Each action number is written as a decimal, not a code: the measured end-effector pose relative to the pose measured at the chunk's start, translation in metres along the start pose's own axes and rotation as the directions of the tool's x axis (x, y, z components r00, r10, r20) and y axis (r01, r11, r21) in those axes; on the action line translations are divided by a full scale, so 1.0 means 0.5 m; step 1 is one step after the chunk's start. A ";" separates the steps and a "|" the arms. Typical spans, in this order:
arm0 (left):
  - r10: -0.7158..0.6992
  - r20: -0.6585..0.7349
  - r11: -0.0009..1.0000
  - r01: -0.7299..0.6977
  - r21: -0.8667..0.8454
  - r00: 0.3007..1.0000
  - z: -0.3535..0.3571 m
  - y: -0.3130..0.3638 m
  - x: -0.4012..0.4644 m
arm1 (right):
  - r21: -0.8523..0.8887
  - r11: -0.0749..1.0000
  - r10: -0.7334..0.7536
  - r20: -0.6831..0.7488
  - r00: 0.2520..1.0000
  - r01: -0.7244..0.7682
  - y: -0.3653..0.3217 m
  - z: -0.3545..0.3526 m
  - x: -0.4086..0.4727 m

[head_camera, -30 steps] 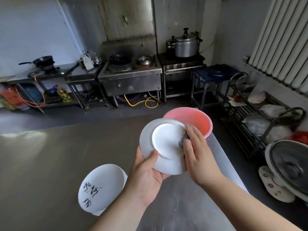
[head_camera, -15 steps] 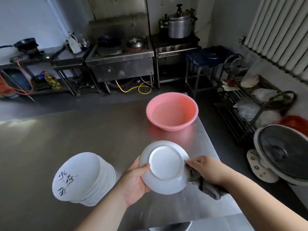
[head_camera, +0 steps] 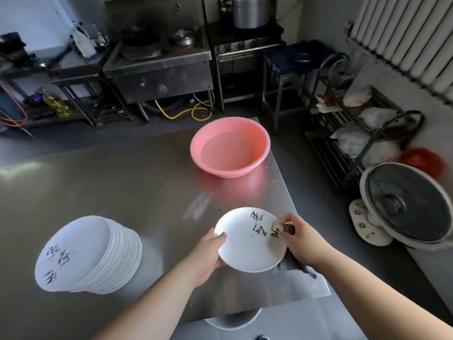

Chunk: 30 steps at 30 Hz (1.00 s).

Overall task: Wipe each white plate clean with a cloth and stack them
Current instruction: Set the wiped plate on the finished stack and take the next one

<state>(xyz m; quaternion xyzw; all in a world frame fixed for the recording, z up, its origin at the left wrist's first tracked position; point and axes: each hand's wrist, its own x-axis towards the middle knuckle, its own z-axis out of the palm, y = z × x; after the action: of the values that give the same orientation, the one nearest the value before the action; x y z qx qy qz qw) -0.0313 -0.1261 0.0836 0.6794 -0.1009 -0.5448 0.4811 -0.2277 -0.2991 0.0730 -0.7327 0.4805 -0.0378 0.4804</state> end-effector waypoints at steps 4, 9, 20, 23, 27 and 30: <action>0.032 -0.049 0.877 -0.004 0.480 0.998 0.013 -0.025 0.045 | -0.035 0.998 0.043 0.007 0.999 -0.043 0.045 0.011 0.028; 0.042 -0.109 0.769 0.038 0.638 0.993 0.037 -0.047 0.107 | -0.156 0.985 0.080 0.009 0.997 -0.078 0.097 0.032 0.072; 0.174 -0.221 0.667 0.050 0.743 0.960 0.067 -0.074 0.207 | -0.366 0.923 0.111 -0.033 0.993 -0.116 0.127 0.062 0.135; 0.185 -0.220 0.658 0.045 0.751 0.958 0.062 -0.080 0.217 | -0.397 0.911 0.108 -0.040 0.993 -0.115 0.134 0.072 0.135; 0.220 -0.196 0.610 0.022 0.792 0.956 0.055 -0.084 0.224 | -0.409 0.905 0.103 -0.059 0.993 -0.118 0.133 0.071 0.124; 0.240 -0.172 0.564 0.007 0.826 0.955 0.040 -0.082 0.217 | -0.452 0.881 0.098 -0.115 0.989 -0.140 0.115 0.063 0.102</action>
<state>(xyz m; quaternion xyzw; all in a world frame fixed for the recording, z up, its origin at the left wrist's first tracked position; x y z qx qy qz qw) -0.0221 -0.1873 -0.0163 0.8823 -0.3210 -0.3066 0.1563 -0.2225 -0.3199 -0.0071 -0.7921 0.5406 0.0738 0.2737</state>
